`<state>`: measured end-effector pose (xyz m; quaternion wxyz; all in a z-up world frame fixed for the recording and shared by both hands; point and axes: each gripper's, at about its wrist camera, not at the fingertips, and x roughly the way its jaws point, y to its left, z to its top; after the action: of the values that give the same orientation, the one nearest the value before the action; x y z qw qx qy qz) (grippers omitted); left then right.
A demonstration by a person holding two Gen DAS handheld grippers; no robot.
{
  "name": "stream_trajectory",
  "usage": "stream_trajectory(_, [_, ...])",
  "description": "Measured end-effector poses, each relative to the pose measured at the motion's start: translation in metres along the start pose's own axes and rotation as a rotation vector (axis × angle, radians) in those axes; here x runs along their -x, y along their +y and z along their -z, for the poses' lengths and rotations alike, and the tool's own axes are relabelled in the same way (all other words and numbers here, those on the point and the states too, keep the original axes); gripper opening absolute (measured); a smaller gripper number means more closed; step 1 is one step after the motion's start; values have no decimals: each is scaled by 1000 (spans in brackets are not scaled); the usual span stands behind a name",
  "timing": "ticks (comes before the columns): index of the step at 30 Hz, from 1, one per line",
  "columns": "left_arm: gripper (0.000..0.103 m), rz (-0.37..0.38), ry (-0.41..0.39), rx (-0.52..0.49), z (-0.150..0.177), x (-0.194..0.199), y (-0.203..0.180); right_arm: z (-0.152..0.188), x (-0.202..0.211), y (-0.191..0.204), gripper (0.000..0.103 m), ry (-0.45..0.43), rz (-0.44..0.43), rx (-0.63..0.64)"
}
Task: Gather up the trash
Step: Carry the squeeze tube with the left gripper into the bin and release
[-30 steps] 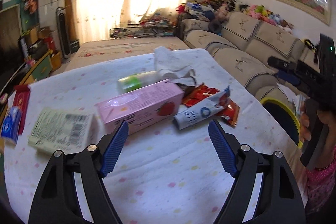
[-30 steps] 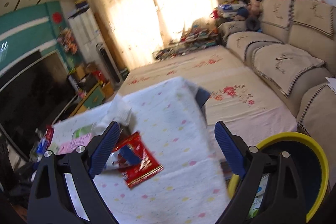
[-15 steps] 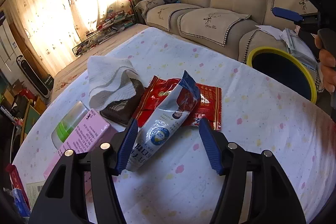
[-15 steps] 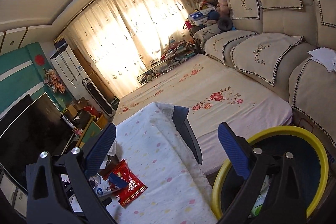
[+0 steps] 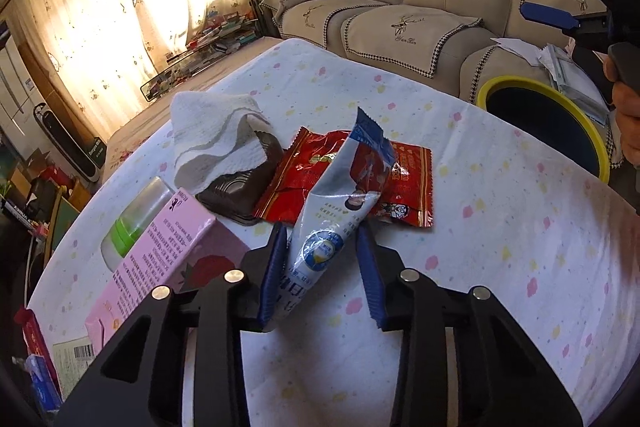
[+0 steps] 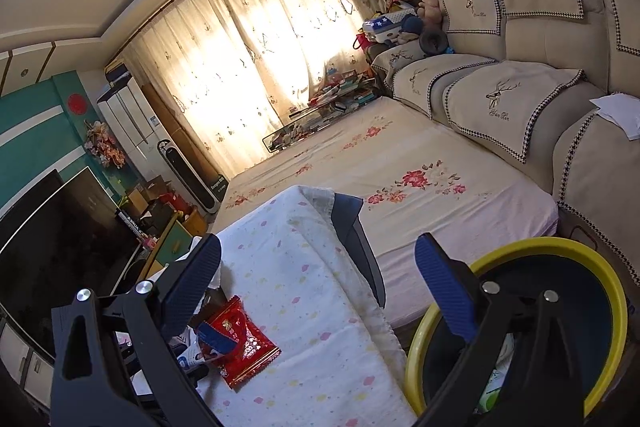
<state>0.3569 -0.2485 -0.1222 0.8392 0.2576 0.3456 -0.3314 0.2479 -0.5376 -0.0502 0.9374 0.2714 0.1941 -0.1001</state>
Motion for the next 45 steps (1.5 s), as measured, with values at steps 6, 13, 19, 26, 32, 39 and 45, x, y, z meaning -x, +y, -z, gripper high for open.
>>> stream_trajectory(6, [24,-12,-46,74,16,37,-2,1,2,0,93,-15,12,7])
stream_trajectory(13, [24,30,-92,97,21,82,-29,-5,21,6,93,-50,11,59])
stream_trajectory(19, [24,107,-112,36,5,98,-73,-2,88,-5,93,-114,49,175])
stream_trajectory(26, [24,208,-128,-35,-36,85,-139,11,151,-61,93,-109,200,220])
stream_trajectory(32, [24,254,-121,-79,-81,56,-193,21,179,-113,93,-88,277,180])
stream_trajectory(39, [24,286,-78,-87,-126,7,-233,23,190,-156,93,-74,306,111])
stream_trajectory(45, [26,347,-26,-62,-142,-28,-256,23,190,-170,93,-65,308,74])
